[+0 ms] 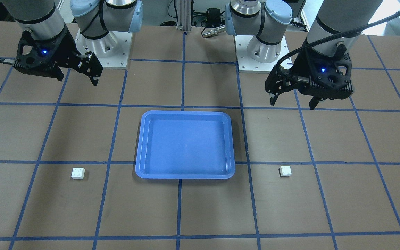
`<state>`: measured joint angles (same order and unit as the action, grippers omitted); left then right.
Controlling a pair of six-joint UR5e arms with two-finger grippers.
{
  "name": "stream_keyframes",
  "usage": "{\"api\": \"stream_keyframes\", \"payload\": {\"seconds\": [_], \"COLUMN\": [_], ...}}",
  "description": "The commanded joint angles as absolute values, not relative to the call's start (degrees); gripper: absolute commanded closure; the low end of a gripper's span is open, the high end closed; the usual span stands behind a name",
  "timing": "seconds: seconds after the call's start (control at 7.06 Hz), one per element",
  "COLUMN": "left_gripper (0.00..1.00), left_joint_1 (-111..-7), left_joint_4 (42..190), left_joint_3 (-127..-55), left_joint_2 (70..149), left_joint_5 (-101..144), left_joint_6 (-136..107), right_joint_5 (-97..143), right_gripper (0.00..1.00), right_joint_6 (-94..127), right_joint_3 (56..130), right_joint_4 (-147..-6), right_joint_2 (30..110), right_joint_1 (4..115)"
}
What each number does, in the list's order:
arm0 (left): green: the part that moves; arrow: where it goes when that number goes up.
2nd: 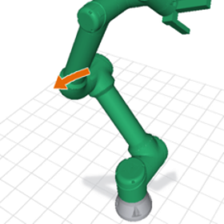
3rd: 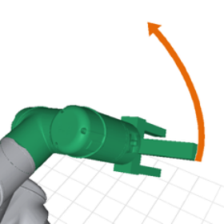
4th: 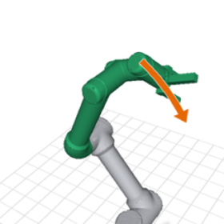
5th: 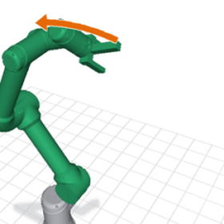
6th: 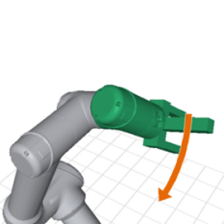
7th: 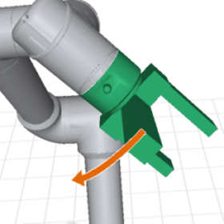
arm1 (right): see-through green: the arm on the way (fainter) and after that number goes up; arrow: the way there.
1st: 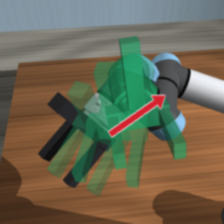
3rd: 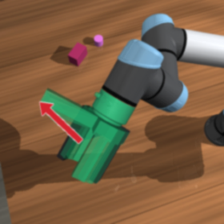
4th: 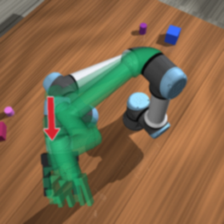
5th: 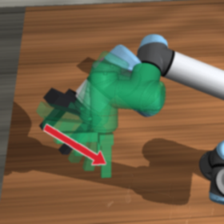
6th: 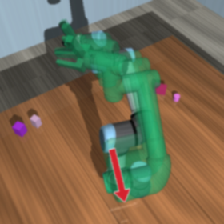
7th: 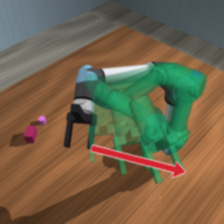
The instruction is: Assemble white blocks and place on blue tray
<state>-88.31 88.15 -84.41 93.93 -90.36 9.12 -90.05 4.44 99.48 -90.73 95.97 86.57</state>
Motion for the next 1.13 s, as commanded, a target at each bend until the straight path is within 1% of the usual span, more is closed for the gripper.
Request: {"api": "stream_keyframes", "payload": {"seconds": [0.0,0.14,0.28,0.57,0.71,0.85,0.99], "left_gripper": [0.00,0.00,0.00,0.00,0.00,0.00,0.00], "left_joint_1": [-88.4,-88.4,-87.2,-85.1,-82.7,-81.1,-81.1], "left_joint_4": [88.2,88.3,88.4,86.5,82.7,79.6,74.0], "left_joint_3": [-84.1,-84.6,-84.8,-85.2,-85.4,-86.7,-88.9], "left_joint_2": [94.5,94.1,95.4,104.1,108.1,111.4,113.0], "left_joint_5": [-90.4,-90.6,-90.7,-92.8,-92.9,-92.7,-92.8], "left_joint_6": [8.8,9.1,9.7,9.8,9.8,9.9,10.8], "right_joint_5": [-90.2,-90.1,-90.1,-89.9,-89.9,-89.9,-89.1], "right_gripper": [0.00,0.00,0.00,0.00,0.00,0.00,0.00], "right_joint_6": [4.5,4.5,4.7,5.3,5.4,5.4,5.3], "right_joint_3": [99.5,99.5,99.5,99.2,99.3,99.3,99.0], "right_joint_4": [-90.7,-90.7,-90.7,-90.8,-90.7,-90.6,-90.5], "right_joint_2": [95.9,95.9,96.0,96.2,96.2,96.5,96.5], "right_joint_1": [86.5,86.5,86.6,86.7,86.7,86.8,86.9]}}
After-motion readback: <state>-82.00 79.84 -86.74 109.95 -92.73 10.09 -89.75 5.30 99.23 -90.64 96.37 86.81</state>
